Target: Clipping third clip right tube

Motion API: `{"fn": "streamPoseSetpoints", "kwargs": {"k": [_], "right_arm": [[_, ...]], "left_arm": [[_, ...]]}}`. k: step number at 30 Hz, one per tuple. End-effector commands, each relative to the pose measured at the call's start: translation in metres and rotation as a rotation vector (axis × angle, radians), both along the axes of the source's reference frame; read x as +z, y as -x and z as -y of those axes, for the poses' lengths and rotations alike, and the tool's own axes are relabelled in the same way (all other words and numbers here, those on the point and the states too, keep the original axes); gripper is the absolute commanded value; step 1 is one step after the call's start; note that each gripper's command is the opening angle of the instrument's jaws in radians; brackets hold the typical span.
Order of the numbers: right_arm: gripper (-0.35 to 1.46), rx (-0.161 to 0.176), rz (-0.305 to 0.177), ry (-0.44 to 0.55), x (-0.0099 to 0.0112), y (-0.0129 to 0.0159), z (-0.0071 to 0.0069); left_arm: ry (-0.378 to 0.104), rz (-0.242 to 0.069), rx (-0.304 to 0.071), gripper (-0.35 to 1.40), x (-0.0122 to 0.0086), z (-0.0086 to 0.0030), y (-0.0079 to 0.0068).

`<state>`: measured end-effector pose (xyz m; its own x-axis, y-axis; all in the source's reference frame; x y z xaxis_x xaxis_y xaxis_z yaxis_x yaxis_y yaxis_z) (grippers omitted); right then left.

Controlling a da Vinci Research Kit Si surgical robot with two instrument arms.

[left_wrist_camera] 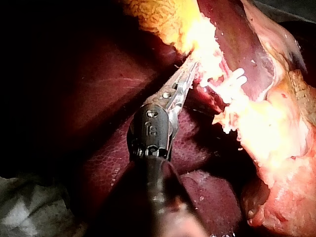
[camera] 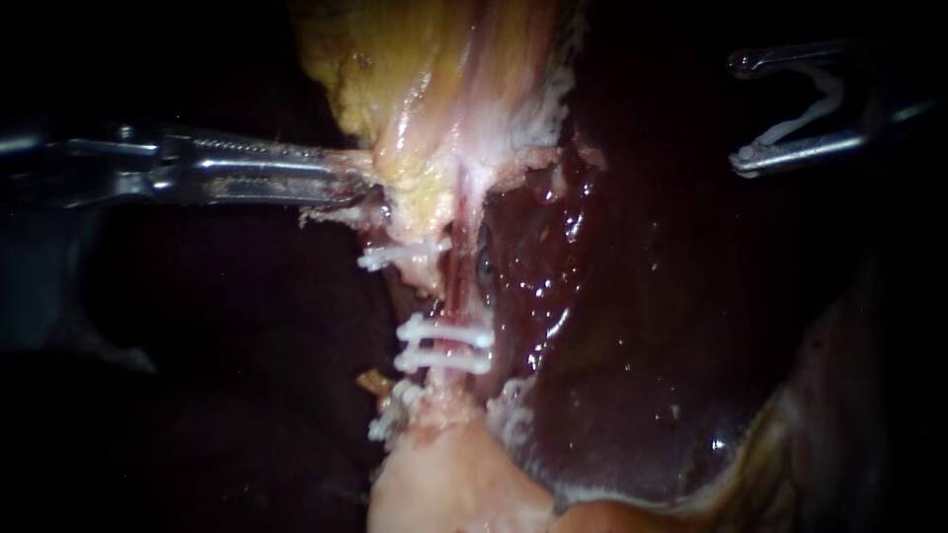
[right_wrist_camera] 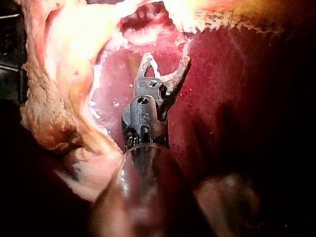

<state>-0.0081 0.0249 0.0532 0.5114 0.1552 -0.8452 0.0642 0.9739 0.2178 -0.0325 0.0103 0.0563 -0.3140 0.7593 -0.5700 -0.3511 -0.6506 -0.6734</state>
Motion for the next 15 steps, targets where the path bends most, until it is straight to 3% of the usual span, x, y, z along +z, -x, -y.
{"fn": "streamPoseSetpoints", "kwargs": {"k": [1,7,15], "right_arm": [[0.50,0.000,0.000,0.000,0.0000,0.0000,0.0000],[0.50,0.000,0.000,0.000,0.0000,0.0000,0.0000],[0.50,0.000,0.000,0.000,-0.0001,0.0001,0.0000]], "left_arm": [[0.000,0.000,0.000,-0.35,0.0000,0.0000,0.0000],[-0.007,-0.007,-0.009,-0.35,-0.0016,-0.0005,-0.0014],[0.003,0.026,-0.082,-0.35,-0.0071,-0.0029,-0.0057]]}}
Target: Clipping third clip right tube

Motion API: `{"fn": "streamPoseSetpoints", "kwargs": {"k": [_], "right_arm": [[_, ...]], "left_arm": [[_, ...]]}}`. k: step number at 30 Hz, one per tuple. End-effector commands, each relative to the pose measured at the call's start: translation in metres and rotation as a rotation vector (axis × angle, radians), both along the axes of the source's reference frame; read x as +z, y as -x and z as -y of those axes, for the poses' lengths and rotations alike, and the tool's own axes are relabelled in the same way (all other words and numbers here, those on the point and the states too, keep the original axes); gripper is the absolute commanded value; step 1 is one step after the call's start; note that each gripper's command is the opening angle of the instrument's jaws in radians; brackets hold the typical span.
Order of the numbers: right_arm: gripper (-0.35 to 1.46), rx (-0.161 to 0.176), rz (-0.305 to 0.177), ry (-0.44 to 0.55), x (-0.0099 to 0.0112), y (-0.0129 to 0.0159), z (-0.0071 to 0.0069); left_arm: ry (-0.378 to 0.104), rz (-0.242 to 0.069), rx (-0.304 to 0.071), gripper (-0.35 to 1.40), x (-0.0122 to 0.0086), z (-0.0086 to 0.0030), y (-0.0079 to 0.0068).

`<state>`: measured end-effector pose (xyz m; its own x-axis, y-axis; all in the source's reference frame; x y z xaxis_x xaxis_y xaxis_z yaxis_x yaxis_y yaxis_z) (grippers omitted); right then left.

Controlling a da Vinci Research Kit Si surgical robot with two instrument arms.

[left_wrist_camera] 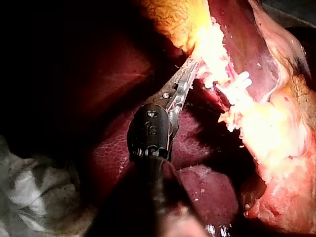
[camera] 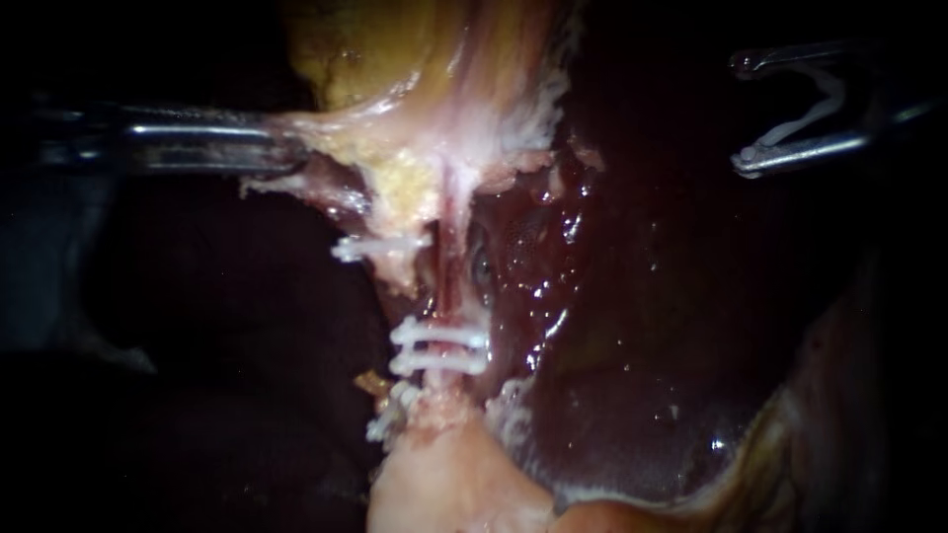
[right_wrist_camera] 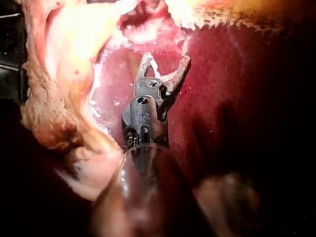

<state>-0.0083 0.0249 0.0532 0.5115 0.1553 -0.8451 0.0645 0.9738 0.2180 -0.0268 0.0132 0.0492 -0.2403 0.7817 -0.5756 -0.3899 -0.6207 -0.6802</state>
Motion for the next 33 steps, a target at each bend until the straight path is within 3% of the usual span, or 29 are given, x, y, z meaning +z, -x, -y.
{"fn": "streamPoseSetpoints", "kwargs": {"k": [1,6,9,20,27,33], "right_arm": [[0.50,0.000,0.000,0.000,0.0000,0.0000,0.0000],[0.50,-0.002,0.002,0.000,-0.0001,0.0000,0.0000],[0.50,-0.001,0.002,0.000,-0.0001,0.0000,0.0000],[0.50,-0.004,-0.001,0.001,-0.0009,-0.0014,0.0009],[0.50,0.024,-0.010,-0.108,-0.0016,-0.0037,0.0024],[0.50,0.047,-0.019,-0.213,-0.0005,-0.0066,0.0047]], "left_arm": [[0.004,0.009,-0.012,-0.35,-0.0008,-0.0003,-0.0004],[0.000,0.028,-0.039,-0.35,-0.0039,-0.0008,-0.0016],[-0.006,0.028,-0.048,-0.35,-0.0046,-0.0007,-0.0017],[-0.003,0.026,-0.049,-0.35,-0.0042,-0.0003,-0.0016],[-0.002,0.026,-0.049,-0.35,-0.0040,-0.0003,-0.0017],[-0.002,0.026,-0.049,-0.35,-0.0040,-0.0003,-0.0017]]}}
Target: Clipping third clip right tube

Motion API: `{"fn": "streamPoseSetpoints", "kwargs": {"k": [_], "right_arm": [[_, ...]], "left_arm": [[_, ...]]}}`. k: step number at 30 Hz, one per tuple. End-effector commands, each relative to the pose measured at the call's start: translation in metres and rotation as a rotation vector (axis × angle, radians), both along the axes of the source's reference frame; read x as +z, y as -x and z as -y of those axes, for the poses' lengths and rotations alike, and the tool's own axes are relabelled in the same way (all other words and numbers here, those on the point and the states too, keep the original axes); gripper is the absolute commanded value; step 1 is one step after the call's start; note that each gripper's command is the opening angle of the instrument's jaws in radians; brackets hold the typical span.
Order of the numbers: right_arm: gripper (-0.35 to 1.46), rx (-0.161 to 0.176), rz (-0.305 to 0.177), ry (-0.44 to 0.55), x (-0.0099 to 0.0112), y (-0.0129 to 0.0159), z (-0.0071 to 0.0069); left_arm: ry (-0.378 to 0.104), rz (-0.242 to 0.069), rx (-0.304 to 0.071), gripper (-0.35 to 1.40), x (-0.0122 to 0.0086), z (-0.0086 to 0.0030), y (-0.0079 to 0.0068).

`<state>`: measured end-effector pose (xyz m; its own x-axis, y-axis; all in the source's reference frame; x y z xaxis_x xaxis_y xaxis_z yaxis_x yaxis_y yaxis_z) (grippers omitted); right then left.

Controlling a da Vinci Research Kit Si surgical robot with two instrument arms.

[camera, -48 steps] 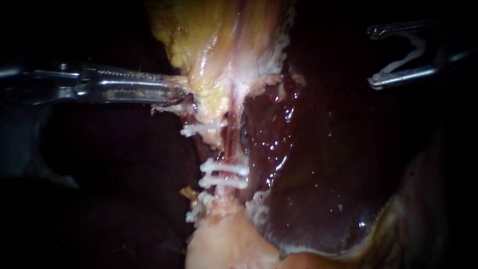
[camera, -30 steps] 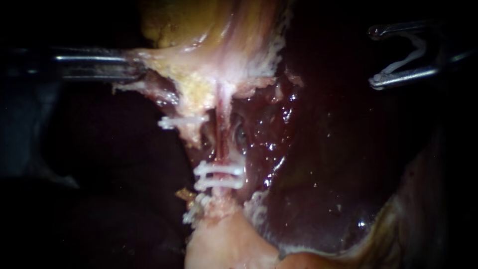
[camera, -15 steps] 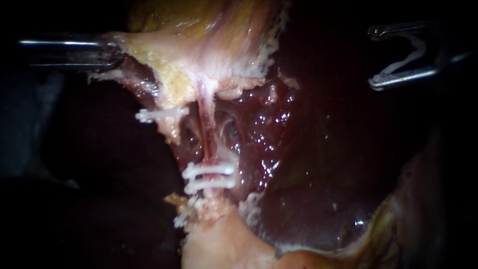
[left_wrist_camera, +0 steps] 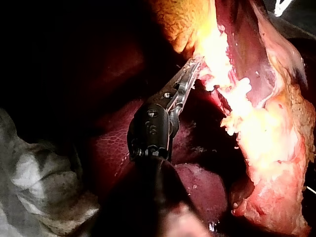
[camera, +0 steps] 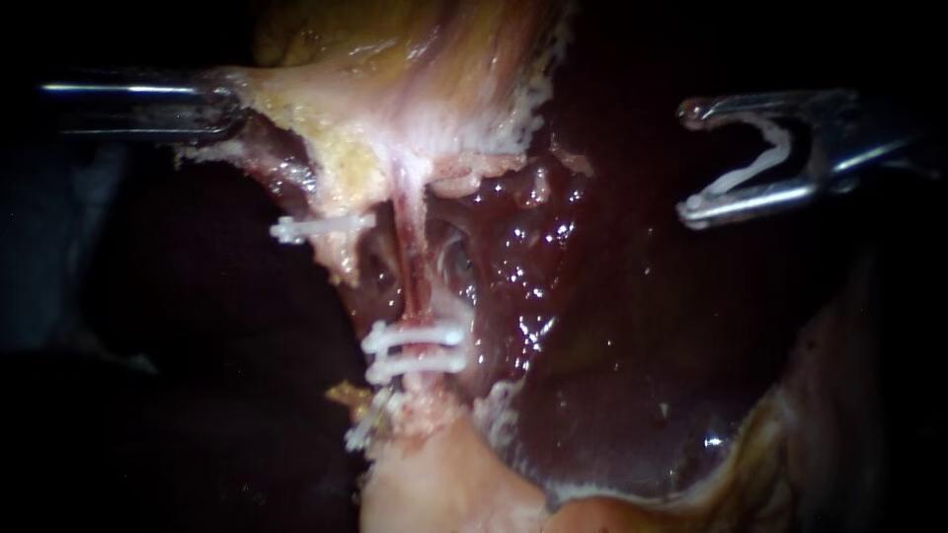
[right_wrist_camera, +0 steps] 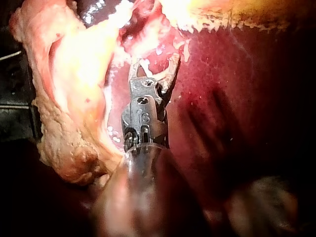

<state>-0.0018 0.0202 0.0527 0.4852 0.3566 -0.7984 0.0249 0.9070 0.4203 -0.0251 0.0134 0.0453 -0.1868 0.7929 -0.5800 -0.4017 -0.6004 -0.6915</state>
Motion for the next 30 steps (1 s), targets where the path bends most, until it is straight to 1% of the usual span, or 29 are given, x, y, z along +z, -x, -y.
{"fn": "streamPoseSetpoints", "kwargs": {"k": [1,4,6,9,12,15,20,24,30], "right_arm": [[0.50,0.003,-0.002,-0.013,0.0003,-0.0005,0.0004],[0.50,0.008,-0.009,-0.068,0.0011,-0.0023,0.0018],[0.50,0.011,-0.017,-0.086,0.0015,-0.0031,0.0024],[0.50,0.020,-0.023,-0.132,0.0020,-0.0044,0.0031],[0.50,0.038,-0.039,-0.186,0.0023,-0.0055,0.0038],[0.50,0.053,-0.056,-0.217,0.0026,-0.0065,0.0043],[0.50,0.065,-0.064,-0.261,0.0031,-0.0084,0.0049],[0.50,0.069,-0.065,-0.270,0.0038,-0.0101,0.0053],[0.50,0.088,-0.069,-0.287,0.0049,-0.0121,0.0054]], "left_arm": [[0.000,0.000,0.000,-0.35,0.0000,0.0000,0.0000],[0.000,0.000,0.000,-0.35,0.0001,0.0000,0.0000],[0.000,0.000,0.000,-0.35,0.0001,0.0000,0.0000],[0.000,0.000,0.000,-0.35,0.0001,0.0000,0.0000],[0.001,0.000,0.000,-0.35,0.0002,0.0000,0.0000],[0.001,-0.001,0.000,-0.35,0.0002,0.0001,0.0000],[0.002,-0.001,0.000,-0.35,0.0002,0.0001,0.0000],[0.002,-0.001,-0.001,-0.35,0.0003,0.0002,0.0000],[0.002,-0.001,-0.001,-0.35,0.0003,0.0002,0.0000]]}}
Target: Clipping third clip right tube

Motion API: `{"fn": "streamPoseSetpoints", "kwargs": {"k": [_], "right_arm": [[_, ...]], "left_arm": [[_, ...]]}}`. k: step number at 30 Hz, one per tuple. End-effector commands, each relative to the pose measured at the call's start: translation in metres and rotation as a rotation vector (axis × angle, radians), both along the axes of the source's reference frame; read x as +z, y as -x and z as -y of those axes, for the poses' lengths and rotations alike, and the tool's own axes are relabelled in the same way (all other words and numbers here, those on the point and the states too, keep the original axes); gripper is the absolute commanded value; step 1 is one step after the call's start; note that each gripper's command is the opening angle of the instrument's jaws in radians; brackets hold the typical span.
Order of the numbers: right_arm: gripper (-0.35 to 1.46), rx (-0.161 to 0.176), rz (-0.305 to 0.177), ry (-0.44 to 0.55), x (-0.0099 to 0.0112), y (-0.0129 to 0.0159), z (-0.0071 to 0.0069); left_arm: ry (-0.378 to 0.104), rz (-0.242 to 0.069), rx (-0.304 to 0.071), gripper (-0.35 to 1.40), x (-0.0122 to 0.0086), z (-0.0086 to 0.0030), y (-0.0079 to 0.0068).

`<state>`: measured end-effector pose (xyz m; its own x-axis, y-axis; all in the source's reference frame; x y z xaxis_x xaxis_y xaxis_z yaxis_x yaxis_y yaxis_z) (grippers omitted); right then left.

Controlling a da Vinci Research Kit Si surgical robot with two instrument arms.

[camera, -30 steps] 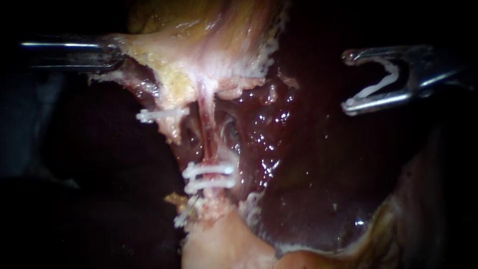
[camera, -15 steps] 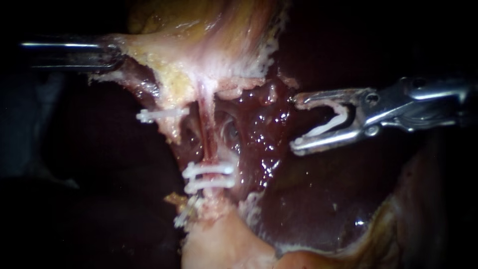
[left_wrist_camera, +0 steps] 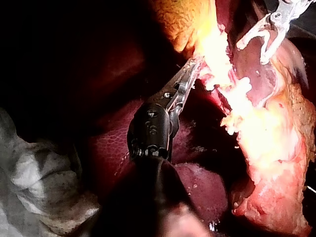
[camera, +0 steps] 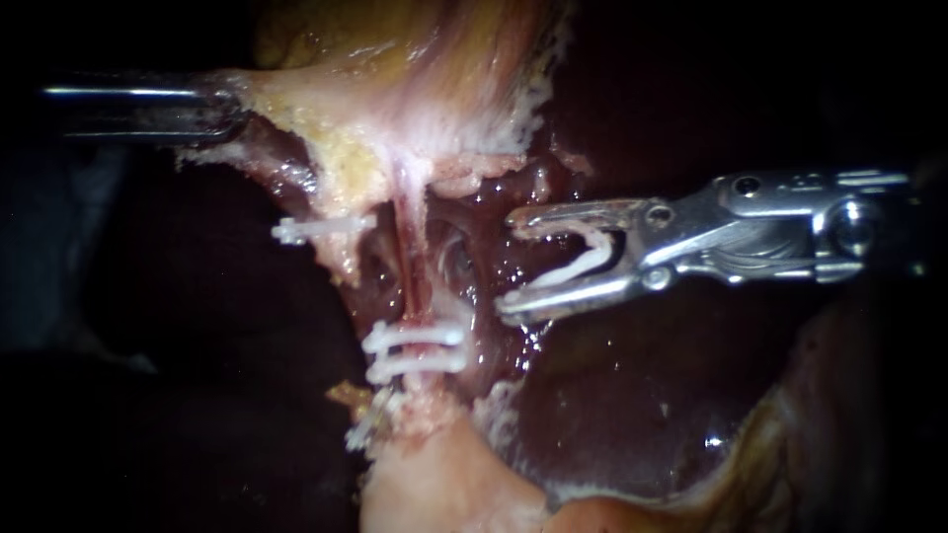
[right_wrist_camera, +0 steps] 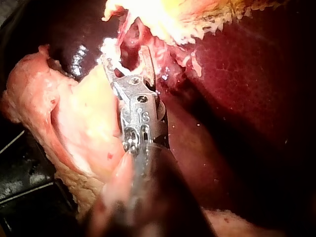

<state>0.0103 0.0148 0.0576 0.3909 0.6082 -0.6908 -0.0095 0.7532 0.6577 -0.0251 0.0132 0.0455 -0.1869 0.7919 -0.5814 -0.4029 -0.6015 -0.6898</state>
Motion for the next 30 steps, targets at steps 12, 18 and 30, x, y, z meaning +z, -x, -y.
{"fn": "streamPoseSetpoints", "kwargs": {"k": [12,18,30], "right_arm": [[0.50,0.020,-0.022,-0.026,0.0021,-0.0031,0.0002],[0.50,0.028,-0.027,-0.025,0.0033,-0.0048,0.0004],[0.50,0.025,-0.069,-0.054,0.0054,-0.0080,0.0010]], "left_arm": [[0.000,0.000,0.000,-0.35,0.0000,0.0000,0.0001],[0.000,0.000,0.000,-0.35,0.0001,0.0000,0.0001],[0.000,0.000,0.000,-0.35,0.0001,0.0000,0.0001]]}}
